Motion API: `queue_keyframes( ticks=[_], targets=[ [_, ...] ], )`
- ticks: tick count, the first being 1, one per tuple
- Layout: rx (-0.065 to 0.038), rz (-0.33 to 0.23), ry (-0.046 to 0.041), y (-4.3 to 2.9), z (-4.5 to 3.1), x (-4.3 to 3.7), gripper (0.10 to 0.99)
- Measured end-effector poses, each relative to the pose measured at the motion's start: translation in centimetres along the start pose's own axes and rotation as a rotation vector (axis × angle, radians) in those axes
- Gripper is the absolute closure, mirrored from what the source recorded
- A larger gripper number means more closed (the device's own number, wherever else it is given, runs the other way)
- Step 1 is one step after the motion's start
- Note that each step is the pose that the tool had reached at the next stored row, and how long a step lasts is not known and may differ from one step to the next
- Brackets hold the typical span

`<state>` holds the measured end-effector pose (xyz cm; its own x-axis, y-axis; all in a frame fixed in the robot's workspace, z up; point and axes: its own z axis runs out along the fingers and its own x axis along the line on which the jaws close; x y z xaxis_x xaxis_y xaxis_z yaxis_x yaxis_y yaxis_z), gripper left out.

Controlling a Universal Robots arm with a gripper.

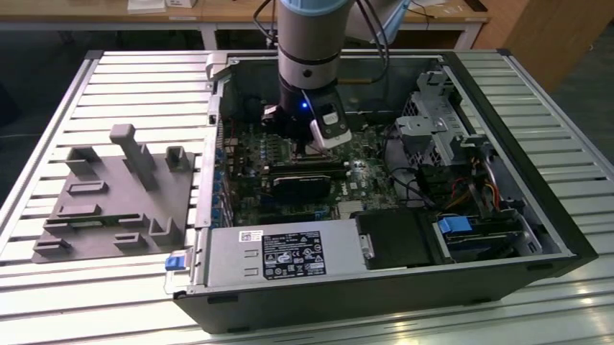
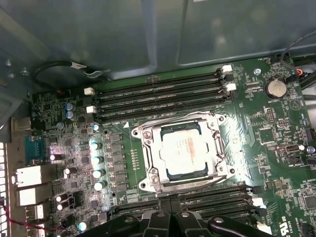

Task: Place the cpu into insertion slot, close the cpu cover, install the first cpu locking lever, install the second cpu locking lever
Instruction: 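Install the second cpu locking lever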

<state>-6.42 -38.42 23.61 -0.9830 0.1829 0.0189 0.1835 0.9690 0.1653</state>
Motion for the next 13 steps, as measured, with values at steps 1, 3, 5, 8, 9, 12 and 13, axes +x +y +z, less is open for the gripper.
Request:
queue_keyframes(
  ticks=[1, 3, 5, 8, 9, 12, 13],
  targets=[
    [0.0, 0.0, 0.0002, 0.03, -0.2, 0.01, 0.984],
    [0.0, 0.0, 0.0003, 0.09, -0.59, 0.02, 0.984],
    [0.0, 0.0, 0.0002, 0.14, -0.84, 0.02, 0.984],
    [0.0, 0.0, 0.0002, 0.21, -1.28, 0.03, 0.984],
    [0.0, 0.0, 0.0002, 0.24, -1.46, 0.03, 0.984],
    [0.0, 0.0, 0.0003, 0.36, -2.18, 0.05, 0.984],
    [0.0, 0.0, 0.0002, 0.4, -2.39, 0.05, 0.984]
  ],
)
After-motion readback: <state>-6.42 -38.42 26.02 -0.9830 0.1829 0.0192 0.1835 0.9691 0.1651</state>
